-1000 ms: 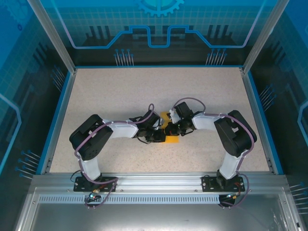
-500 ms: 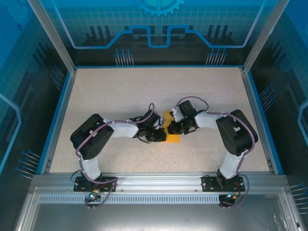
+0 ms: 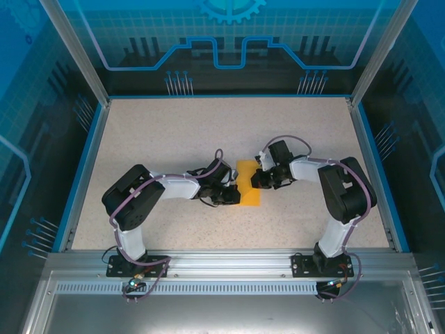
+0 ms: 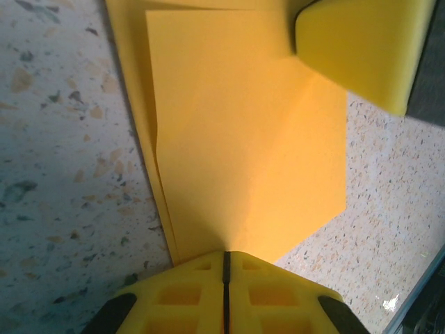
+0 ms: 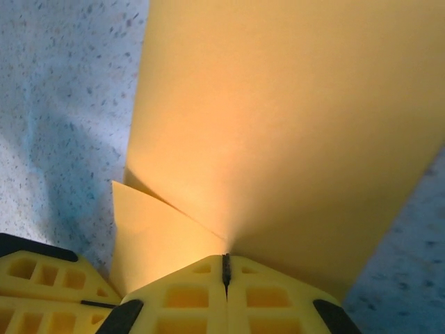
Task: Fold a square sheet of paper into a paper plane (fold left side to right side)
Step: Fold the triangle a second time at the center of the table.
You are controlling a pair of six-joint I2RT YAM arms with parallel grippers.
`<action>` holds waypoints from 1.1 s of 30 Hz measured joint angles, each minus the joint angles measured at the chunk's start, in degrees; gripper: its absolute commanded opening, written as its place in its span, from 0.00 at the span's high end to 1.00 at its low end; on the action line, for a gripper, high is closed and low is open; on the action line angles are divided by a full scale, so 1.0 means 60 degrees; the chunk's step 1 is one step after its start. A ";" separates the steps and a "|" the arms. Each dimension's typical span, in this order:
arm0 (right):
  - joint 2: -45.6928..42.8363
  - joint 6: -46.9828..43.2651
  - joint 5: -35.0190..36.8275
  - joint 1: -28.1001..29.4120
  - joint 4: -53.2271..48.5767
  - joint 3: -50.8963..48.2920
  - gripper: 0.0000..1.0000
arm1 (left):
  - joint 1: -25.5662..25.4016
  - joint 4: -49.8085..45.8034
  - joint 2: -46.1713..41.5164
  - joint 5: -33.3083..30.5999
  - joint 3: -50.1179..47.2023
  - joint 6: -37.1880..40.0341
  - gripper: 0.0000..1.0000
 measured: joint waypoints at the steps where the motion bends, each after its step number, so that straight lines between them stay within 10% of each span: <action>1: 0.0000 -0.0025 0.0000 -0.0087 -0.0011 0.0000 0.95 | 0.0004 0.0004 0.0000 0.0004 0.0000 0.0000 0.91; 33: 0.0055 -0.0062 -0.0120 -0.0331 0.0025 0.0011 0.96 | 0.0025 -0.1275 0.1508 0.1344 0.2448 0.0550 0.87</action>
